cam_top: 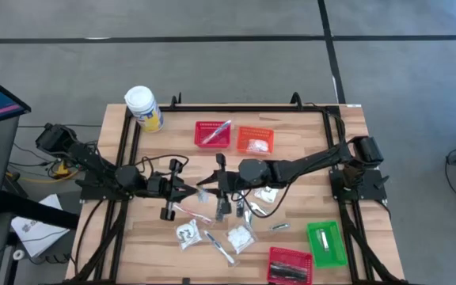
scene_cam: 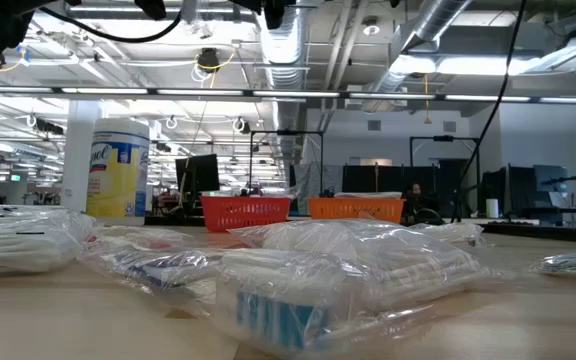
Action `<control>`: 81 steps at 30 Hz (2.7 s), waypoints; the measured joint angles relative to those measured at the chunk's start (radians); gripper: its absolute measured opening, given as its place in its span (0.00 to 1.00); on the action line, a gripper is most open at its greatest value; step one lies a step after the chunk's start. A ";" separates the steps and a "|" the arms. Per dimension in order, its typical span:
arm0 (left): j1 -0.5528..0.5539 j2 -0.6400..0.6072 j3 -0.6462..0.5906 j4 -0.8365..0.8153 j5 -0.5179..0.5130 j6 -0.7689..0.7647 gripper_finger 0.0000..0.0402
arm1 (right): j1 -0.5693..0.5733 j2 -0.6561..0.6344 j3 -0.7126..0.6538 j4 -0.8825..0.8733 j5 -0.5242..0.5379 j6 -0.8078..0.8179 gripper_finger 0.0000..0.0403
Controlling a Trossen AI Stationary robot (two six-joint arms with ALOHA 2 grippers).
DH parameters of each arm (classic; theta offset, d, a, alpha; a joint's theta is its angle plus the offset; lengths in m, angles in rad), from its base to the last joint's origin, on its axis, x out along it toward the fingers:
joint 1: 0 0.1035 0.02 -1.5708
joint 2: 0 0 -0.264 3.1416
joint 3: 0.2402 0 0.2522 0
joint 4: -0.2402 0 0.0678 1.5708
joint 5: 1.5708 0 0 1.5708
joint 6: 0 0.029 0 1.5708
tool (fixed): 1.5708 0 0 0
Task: Pick & Place Travel size toiletries
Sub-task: Put the blue toothbrush into the top red bin
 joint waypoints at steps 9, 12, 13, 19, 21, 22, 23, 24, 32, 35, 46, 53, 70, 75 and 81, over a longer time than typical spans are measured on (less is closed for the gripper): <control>0.000 0.000 0.000 -0.005 -0.030 -0.031 0.03 | -0.025 -0.009 0.000 -0.068 0.005 0.000 0.04; 0.000 0.000 0.000 -0.005 -0.060 -0.031 0.06 | -0.034 -0.026 -0.003 -0.110 0.008 0.000 0.02; 0.000 0.000 0.000 -0.006 -0.071 -0.030 0.08 | -0.038 -0.030 0.000 -0.108 0.008 0.001 0.03; 0.000 -0.001 0.000 -0.007 -0.116 -0.031 0.16 | -0.039 -0.087 0.000 -0.254 0.132 -0.029 0.01; 0.000 -0.001 0.000 -0.007 -0.121 -0.031 0.19 | -0.038 -0.124 -0.001 -0.336 0.193 -0.036 0.01; 0.000 -0.001 0.000 -0.008 -0.124 -0.031 0.20 | -0.039 -0.138 0.000 -0.364 0.216 -0.038 0.01; 0.000 -0.001 0.000 -0.010 -0.133 -0.031 0.20 | -0.039 -0.154 -0.001 -0.405 0.236 -0.038 0.01; 0.000 -0.001 0.000 -0.011 -0.136 -0.031 0.21 | -0.039 -0.170 -0.001 -0.448 0.253 -0.039 0.01; 0.000 -0.001 0.000 -0.033 -0.179 -0.031 0.21 | -0.037 -0.232 -0.001 -0.745 0.447 -0.045 0.01; 0.000 -0.001 0.000 -0.037 -0.199 -0.031 0.21 | -0.038 -0.232 -0.001 -0.852 0.531 -0.076 0.01; 0.000 -0.002 0.000 -0.050 -0.276 -0.118 0.21 | 0.020 -0.096 -0.004 -0.895 0.810 -0.441 0.04; 0.008 -0.031 0.001 -0.073 -0.267 -0.273 0.21 | 0.060 -0.011 -0.001 -0.645 0.982 -0.774 0.03; 0.254 -0.036 -0.026 -0.255 0.167 -0.786 0.21 | 0.196 -0.001 0.000 -0.298 1.026 -1.177 0.02; 0.304 -0.035 -0.052 -0.254 0.239 -0.865 0.21 | 0.237 -0.001 0.000 -0.239 0.998 -1.250 0.02; 0.316 -0.035 -0.053 -0.229 0.465 -0.931 0.18 | 0.268 -0.001 0.000 -0.158 0.992 -1.328 0.02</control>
